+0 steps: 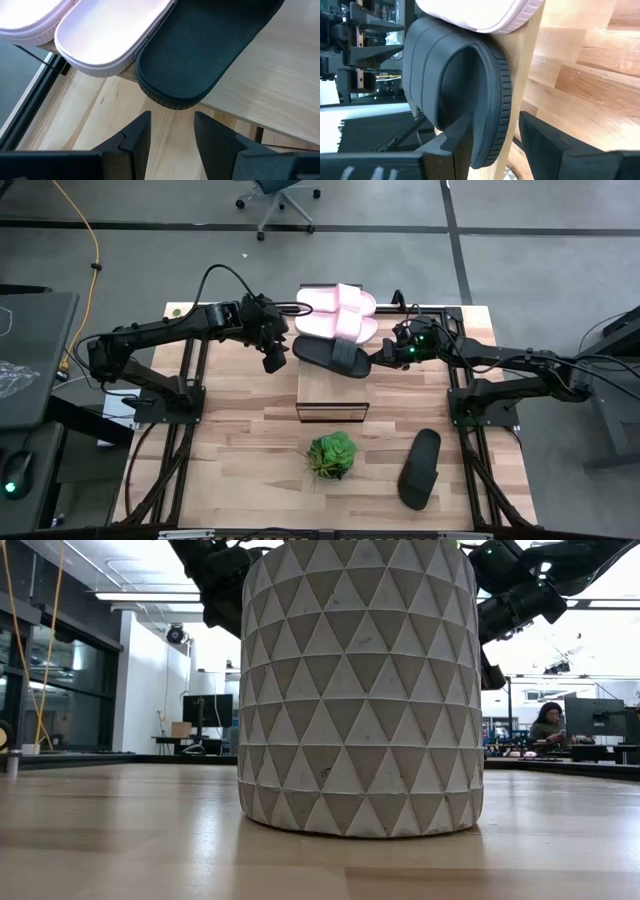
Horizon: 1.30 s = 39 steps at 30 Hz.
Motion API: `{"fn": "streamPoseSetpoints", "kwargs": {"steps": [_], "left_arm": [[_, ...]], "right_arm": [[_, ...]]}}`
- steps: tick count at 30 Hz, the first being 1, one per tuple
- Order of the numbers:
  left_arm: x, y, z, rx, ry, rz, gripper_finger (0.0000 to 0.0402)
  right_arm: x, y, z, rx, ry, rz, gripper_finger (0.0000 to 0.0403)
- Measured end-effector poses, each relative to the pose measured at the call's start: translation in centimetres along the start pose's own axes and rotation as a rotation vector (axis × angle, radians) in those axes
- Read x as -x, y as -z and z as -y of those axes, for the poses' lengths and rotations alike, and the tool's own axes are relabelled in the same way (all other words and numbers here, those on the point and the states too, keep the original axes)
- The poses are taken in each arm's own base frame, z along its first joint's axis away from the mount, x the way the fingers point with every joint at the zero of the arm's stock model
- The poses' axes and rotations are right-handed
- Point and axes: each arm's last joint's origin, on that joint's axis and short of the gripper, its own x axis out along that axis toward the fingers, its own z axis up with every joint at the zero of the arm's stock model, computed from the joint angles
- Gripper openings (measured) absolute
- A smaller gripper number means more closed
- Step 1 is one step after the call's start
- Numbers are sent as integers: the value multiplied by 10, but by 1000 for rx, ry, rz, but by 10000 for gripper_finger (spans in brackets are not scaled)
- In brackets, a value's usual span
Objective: Pick and place slides into the shelf
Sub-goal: Put the top black slide on the shelf
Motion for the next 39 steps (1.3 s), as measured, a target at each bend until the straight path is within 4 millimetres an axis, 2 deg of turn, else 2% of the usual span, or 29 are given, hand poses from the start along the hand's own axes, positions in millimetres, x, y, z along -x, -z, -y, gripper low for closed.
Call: {"fn": "streamPoseSetpoints", "kwargs": {"steps": [4,13,19,27,39], "left_arm": [[0,0,0,0,9,0,138],[0,0,1,0,19,1,138],[0,0,1,0,26,1,138],[0,0,1,0,33,1,138],[0,0,1,1,34,2,138]], "right_arm": [[0,0,0,0,1,2,133],[0,0,0,0,2,4,64],[0,-1,0,0,11,26,40],[0,-4,-2,12,8,105,28],[0,-5,-2,31,7,107,35]]}}
